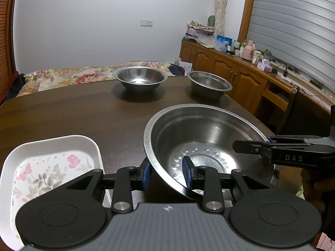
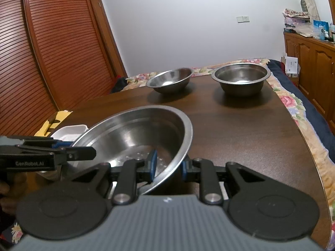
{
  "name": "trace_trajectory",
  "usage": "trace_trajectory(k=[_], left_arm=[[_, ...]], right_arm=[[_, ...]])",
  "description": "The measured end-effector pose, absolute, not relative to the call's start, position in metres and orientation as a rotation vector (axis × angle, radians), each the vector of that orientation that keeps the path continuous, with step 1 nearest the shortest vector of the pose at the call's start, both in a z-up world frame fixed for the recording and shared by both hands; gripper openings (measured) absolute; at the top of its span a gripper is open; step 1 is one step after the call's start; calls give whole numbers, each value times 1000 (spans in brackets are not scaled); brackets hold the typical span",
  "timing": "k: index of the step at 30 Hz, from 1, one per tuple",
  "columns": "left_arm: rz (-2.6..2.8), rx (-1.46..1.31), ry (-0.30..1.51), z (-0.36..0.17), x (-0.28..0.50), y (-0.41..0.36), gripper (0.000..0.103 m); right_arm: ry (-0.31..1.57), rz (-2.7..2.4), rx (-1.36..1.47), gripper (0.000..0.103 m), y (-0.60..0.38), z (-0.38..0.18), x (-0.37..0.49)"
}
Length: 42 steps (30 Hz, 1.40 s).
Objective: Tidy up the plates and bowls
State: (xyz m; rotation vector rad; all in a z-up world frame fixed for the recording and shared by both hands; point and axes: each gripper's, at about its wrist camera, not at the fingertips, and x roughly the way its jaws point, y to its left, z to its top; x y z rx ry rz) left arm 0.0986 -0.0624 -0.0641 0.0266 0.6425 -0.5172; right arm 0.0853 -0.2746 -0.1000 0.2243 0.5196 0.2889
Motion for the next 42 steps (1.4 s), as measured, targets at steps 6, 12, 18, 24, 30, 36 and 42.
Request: trace_trajectory(k=[6, 12, 18, 24, 30, 36, 42], left_arm=[[-503, 27, 631, -65, 98, -62, 33], [-490, 15, 619, -61, 100, -57, 45], [-471, 10, 588, -50, 105, -48, 49], [-456, 0, 555, -32, 122, -41, 51], [-437, 33, 544, -16, 160, -42, 51], [-398, 72, 548, -10, 197, -46, 51], [-382, 61, 579, -15, 230, -50, 54]], right_arm=[[528, 294, 226, 25, -274, -102, 86], [536, 298, 226, 27, -275, -100, 88], [502, 262, 197, 41, -282, -91, 81], [461, 226, 167, 45, -298, -73, 83], [393, 219, 100, 45, -309, -44, 105], [320, 247, 49, 45, -307, -20, 135], [346, 308, 51, 45, -303, -20, 174]])
